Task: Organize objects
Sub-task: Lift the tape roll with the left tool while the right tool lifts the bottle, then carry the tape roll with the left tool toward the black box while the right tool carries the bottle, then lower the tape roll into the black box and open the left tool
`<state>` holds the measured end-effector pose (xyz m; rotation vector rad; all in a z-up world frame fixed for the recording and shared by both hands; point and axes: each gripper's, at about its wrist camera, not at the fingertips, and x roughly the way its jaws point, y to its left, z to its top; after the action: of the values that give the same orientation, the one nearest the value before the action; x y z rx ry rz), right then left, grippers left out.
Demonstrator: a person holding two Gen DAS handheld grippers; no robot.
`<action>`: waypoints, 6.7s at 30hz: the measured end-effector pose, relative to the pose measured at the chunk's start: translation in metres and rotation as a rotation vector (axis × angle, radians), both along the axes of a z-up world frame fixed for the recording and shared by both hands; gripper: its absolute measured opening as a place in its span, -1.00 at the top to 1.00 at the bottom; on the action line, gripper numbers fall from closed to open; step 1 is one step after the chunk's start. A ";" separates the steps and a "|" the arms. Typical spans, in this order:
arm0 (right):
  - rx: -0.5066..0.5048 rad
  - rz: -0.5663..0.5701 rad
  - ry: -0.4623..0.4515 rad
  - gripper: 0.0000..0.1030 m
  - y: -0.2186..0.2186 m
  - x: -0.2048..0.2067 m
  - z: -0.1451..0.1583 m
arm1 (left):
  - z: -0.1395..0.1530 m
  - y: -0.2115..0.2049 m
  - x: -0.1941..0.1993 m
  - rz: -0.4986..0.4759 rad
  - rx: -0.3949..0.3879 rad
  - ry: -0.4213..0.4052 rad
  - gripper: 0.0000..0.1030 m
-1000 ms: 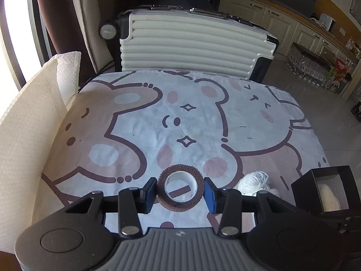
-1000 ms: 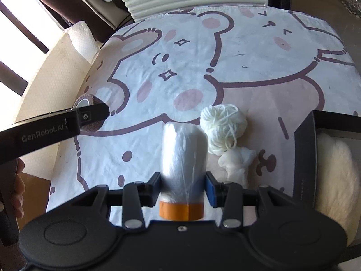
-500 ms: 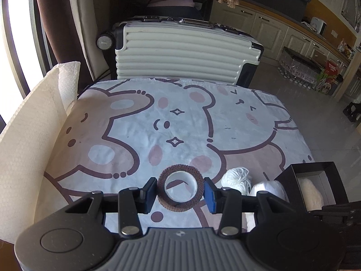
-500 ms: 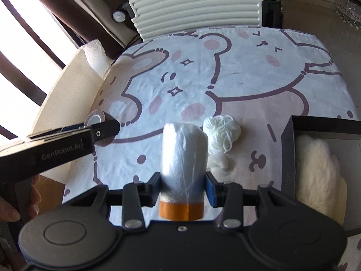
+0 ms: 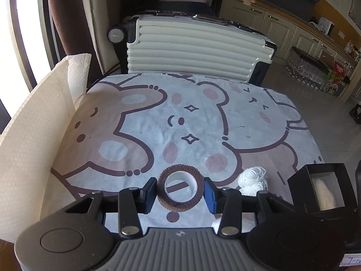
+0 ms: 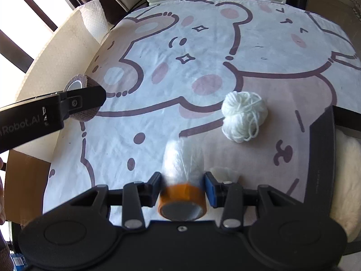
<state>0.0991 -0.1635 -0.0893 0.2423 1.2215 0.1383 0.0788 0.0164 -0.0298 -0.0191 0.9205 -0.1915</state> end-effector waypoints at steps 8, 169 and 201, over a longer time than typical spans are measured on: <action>0.017 0.073 0.070 0.10 0.027 0.014 -0.020 | -0.014 0.025 0.010 0.037 0.004 0.035 0.13; -0.237 -0.128 0.085 0.16 -0.260 -0.093 -0.030 | -0.080 -0.337 0.014 -0.480 -0.254 0.154 0.13; -0.173 -0.141 0.091 0.07 -0.251 -0.102 0.000 | -0.105 -0.341 0.017 -0.474 0.067 0.180 -0.01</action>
<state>-0.0034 -0.4143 -0.0896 0.1846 1.2947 -0.1012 0.0959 -0.3250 -0.1345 0.2499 1.1014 -0.6061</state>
